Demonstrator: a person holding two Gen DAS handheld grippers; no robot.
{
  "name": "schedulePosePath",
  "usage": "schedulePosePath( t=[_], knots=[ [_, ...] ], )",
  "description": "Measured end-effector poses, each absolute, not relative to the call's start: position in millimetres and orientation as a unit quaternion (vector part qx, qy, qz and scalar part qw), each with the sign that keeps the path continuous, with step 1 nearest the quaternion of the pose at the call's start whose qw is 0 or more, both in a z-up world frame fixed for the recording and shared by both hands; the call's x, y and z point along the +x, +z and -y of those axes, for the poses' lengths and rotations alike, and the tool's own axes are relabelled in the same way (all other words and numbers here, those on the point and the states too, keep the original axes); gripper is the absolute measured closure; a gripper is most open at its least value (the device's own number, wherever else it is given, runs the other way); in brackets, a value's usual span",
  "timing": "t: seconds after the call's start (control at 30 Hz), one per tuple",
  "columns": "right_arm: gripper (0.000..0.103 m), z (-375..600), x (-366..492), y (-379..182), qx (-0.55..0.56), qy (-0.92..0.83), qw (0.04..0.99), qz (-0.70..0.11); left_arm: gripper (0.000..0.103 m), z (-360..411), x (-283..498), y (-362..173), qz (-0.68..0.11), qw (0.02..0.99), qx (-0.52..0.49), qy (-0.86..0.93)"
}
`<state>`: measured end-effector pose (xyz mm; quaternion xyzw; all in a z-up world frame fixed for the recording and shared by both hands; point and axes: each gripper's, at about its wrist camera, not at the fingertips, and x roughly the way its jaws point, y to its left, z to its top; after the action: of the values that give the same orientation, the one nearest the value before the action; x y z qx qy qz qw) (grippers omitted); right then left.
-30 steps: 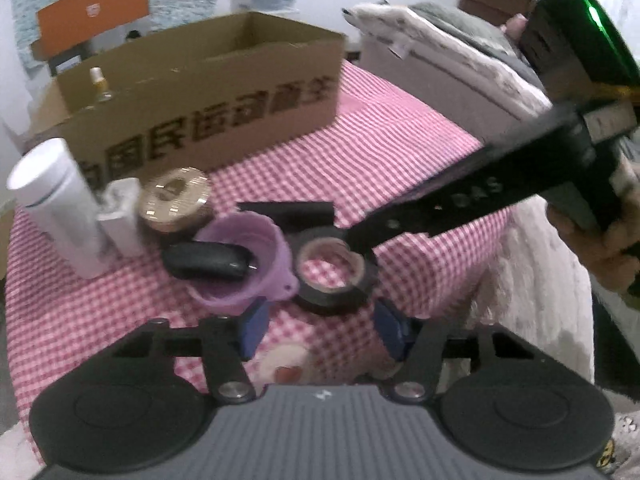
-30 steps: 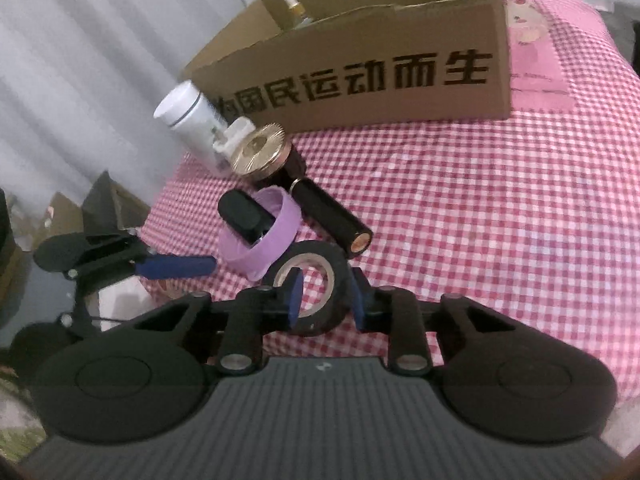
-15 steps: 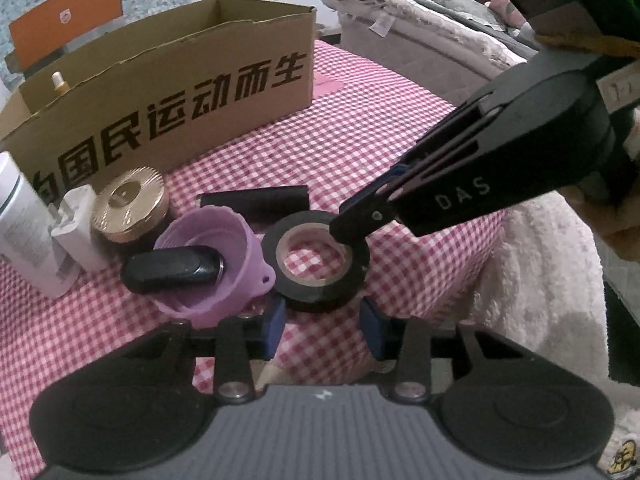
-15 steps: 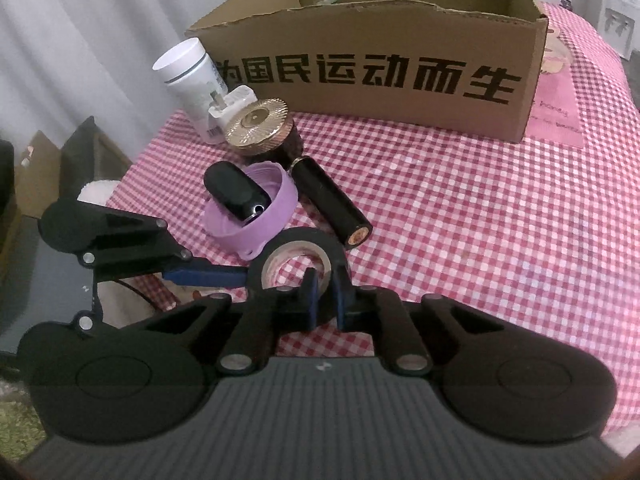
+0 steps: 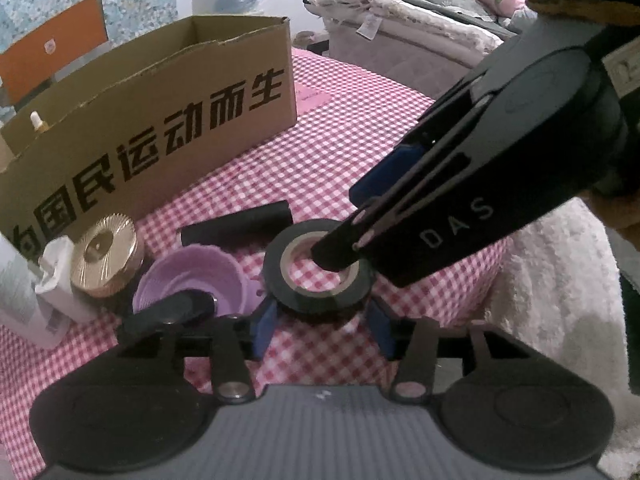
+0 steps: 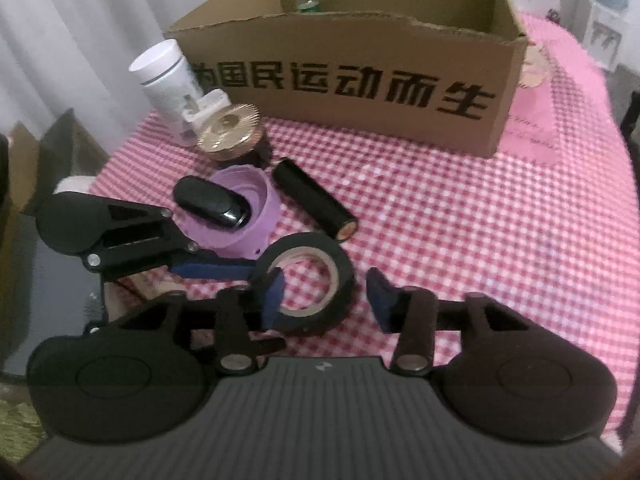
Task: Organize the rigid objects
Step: 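Lift the tape roll with the right tool and carry it toward the box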
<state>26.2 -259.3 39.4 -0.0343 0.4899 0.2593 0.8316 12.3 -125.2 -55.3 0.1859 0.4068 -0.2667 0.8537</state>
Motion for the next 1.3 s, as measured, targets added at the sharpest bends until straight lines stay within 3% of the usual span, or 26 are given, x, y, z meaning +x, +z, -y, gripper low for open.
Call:
schedulePosePath(
  t=[0.2, 0.37, 0.73, 1.07, 1.3],
  knots=[
    [0.058, 262.1, 32.1, 30.4, -0.048, 0.257, 0.830, -0.493, 0.045, 134.8, 19.8, -56.9, -0.402, 0.856, 0.185, -0.268],
    [0.080, 263.3, 30.3, 18.5, -0.064, 0.247, 0.834, -0.488, 0.043, 138.3, 22.8, -57.4, -0.396, 0.858, 0.186, -0.269],
    [0.085, 284.9, 18.8, 25.1, -0.029, 0.214, 0.857, -0.468, 0.044, 148.2, 12.9, -48.0, -0.362, 0.864, 0.208, -0.280],
    [0.086, 270.1, 5.1, 112.9, -0.063, 0.208, 0.910, -0.353, 0.044, 122.2, 8.6, 37.0, -0.255, 0.914, 0.209, -0.235],
    [0.086, 228.7, 59.6, 175.0, -0.085, 0.267, 0.920, -0.275, 0.044, 72.6, 67.4, 92.7, -0.263, 0.928, 0.199, -0.175]
  ],
)
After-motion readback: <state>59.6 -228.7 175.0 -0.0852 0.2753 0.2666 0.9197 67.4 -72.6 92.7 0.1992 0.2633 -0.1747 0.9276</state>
